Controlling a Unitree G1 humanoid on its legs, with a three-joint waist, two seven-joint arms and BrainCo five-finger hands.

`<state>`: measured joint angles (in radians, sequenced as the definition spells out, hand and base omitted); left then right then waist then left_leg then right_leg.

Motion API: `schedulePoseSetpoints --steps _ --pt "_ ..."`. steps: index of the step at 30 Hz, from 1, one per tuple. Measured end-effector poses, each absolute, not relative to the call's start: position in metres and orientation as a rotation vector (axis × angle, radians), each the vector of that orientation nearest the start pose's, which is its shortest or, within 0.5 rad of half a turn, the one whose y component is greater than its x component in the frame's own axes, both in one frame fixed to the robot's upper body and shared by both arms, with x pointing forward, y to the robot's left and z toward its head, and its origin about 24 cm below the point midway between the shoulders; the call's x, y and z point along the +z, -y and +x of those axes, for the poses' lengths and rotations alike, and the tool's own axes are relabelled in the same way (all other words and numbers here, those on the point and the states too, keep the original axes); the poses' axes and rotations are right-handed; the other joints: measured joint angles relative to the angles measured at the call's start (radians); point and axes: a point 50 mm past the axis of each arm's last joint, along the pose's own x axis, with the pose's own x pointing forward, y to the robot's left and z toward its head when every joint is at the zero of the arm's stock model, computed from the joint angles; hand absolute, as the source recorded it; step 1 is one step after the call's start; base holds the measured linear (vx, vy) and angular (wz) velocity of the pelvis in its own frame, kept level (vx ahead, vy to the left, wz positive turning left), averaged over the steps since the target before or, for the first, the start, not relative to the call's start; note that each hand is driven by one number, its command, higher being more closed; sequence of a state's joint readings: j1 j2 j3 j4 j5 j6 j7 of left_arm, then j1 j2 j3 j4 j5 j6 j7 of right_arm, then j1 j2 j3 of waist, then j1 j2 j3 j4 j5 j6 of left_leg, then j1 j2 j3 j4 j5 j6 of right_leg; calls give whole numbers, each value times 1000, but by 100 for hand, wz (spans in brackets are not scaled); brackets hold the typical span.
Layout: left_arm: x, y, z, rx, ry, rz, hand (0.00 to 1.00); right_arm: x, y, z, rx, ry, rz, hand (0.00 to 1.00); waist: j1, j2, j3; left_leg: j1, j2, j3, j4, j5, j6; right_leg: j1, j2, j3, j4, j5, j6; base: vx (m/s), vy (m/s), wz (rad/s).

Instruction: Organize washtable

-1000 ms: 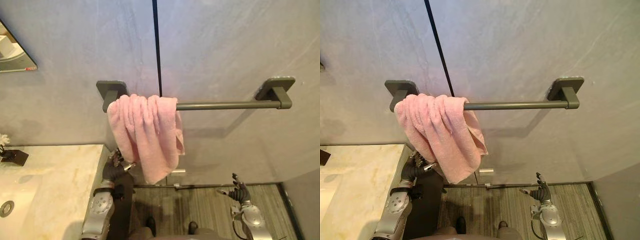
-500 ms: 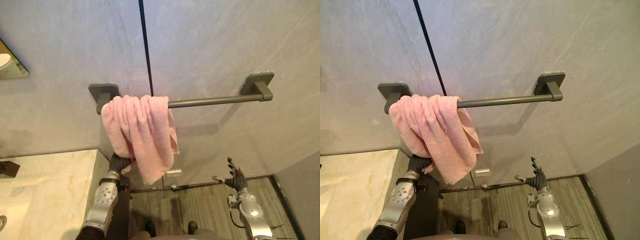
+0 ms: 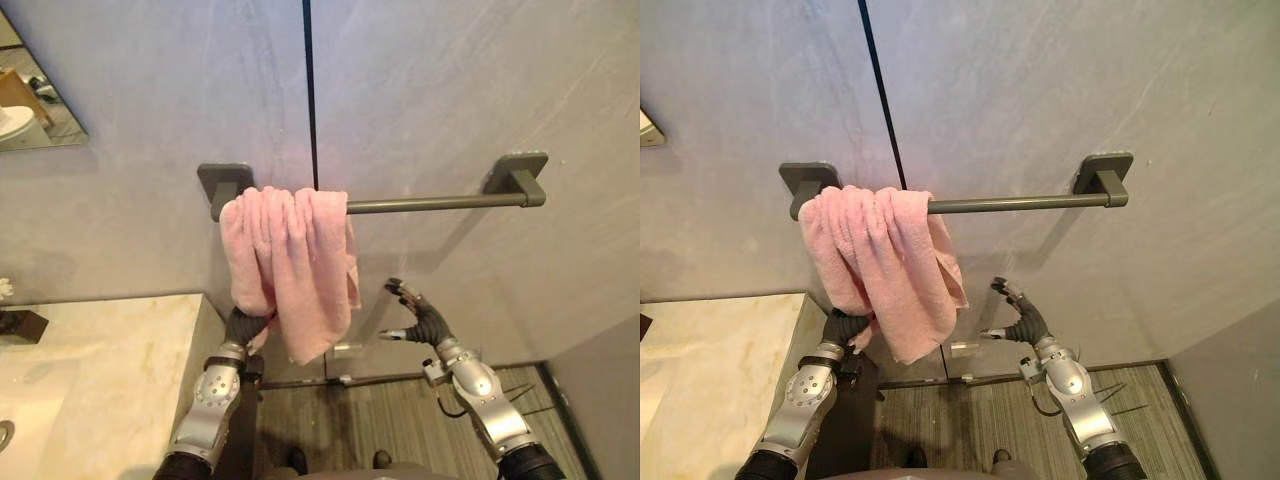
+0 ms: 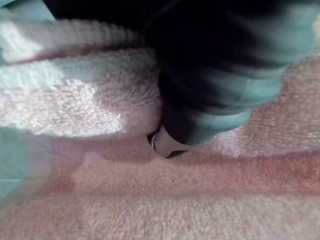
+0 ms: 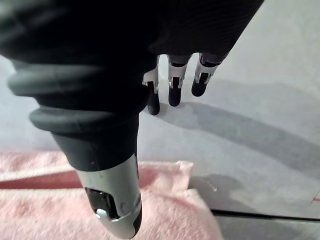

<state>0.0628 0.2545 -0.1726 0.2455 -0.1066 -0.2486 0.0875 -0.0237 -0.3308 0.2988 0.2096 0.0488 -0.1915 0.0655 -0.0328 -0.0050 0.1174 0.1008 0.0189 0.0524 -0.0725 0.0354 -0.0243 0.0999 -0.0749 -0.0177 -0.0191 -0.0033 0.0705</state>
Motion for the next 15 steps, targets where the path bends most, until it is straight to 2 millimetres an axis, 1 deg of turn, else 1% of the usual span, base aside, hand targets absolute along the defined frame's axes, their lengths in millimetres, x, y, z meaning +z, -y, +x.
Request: schedulePoseSetpoints --steps 1,3,4,5,6,7,11,15 --pt "-6 -175 229 -45 -77 144 100 10 140 246 391 -43 -292 0 3 0 0 0 1 -3 -1 1 -1 1 1 -1 1 0 0 -46 -20 5" --pt "-6 -171 229 -57 -79 140 100 12 132 248 428 -29 -295 0 10 0 0 0 1 -9 -8 4 -5 0 1 -6 2 0 0 -40 -19 10" --pt "-7 -167 229 -66 -80 134 100 14 125 249 456 -20 -289 0 16 0 0 0 6 -15 -21 15 0 0 1 -11 3 0 0 -25 -19 12" --pt "-7 -167 229 -65 -79 130 100 15 122 250 465 -15 -286 100 18 0 0 -2 6 -17 -22 17 1 0 1 -12 4 0 0 -17 -17 9" --pt "-7 -166 229 -66 -79 128 100 16 120 251 474 -11 -285 100 21 0 0 -3 6 -19 -22 18 1 -1 1 -14 4 0 0 -8 -10 7" --pt "-7 -165 229 -65 -79 126 100 19 111 253 505 7 -287 100 24 0 0 -3 6 -22 -22 19 1 1 0 -17 5 0 0 -13 -9 5" --pt "-7 -163 229 -67 -79 121 100 28 99 259 516 52 -264 100 33 0 0 -5 5 -25 -22 20 1 1 0 -20 5 -1 0 -5 -3 1" --pt "-8 -160 229 -69 -77 111 100 31 98 262 497 65 -263 100 45 -1 0 -7 0 -32 -22 25 0 3 0 -28 5 -1 0 -11 -7 3"
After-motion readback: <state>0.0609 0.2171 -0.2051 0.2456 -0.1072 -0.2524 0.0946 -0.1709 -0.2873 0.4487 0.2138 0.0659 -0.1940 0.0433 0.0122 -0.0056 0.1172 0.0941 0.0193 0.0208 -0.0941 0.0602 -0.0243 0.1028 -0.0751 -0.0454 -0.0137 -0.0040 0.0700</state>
